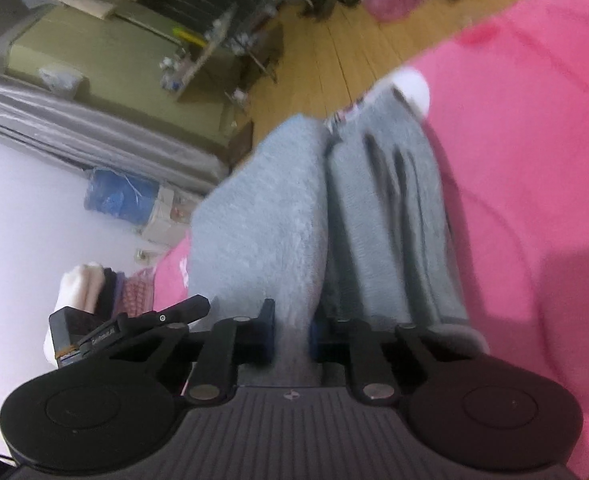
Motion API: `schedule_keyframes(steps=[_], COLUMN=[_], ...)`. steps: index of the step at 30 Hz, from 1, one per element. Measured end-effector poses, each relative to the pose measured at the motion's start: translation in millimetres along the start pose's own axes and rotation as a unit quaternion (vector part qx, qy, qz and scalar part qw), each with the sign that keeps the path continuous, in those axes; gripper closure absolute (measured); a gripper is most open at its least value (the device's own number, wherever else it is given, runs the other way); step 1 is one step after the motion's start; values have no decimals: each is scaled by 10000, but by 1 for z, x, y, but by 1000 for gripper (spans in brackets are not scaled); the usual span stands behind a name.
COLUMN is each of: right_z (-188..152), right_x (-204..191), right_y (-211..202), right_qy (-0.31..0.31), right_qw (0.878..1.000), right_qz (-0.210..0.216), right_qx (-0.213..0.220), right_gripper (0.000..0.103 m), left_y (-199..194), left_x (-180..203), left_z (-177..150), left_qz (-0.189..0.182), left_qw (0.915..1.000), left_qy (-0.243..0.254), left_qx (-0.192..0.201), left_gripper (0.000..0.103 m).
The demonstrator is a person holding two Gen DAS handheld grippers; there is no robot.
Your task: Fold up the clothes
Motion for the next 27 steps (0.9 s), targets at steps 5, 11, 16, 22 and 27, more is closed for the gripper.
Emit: schedule_keyframes(steps=[5,11,16,22,27], right_z=[-9,-17,-20,-34,-28], right_x=[2,12,15,58,61], right_y=[-29,-36,-33,-25,-30], right_qy=[-398,-119,-130,593,840], right_qw=[9976,9981,9985,9977,9958], right_qz=[-387,-266,-240,41,121], right_qx=[408,540,482,327,340], right_gripper=[88,88,88,88,75], left_y=[6,10,13,16,16], left_x=[10,6,9,9,10], left_z=[-2,-5,-11,-23,-24], left_qz=[204,304,406,524,600], left_qw=[9993,9993,9980,9945,9930], left_qy=[292,192,416,787,913], left_qx=[-63,-106,-245,-442,-444], left_gripper=[27,27,27,26,26])
Point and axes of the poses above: each gripper's, at about its wrist camera, not at the fingertips, and y roughly the way its jaws point, x to its right, z to its top, the point moved 6 cm from there along y, roughly the way its jaws point, and after that the axes turned 3 degrees about -x, right-handed, at the moved point
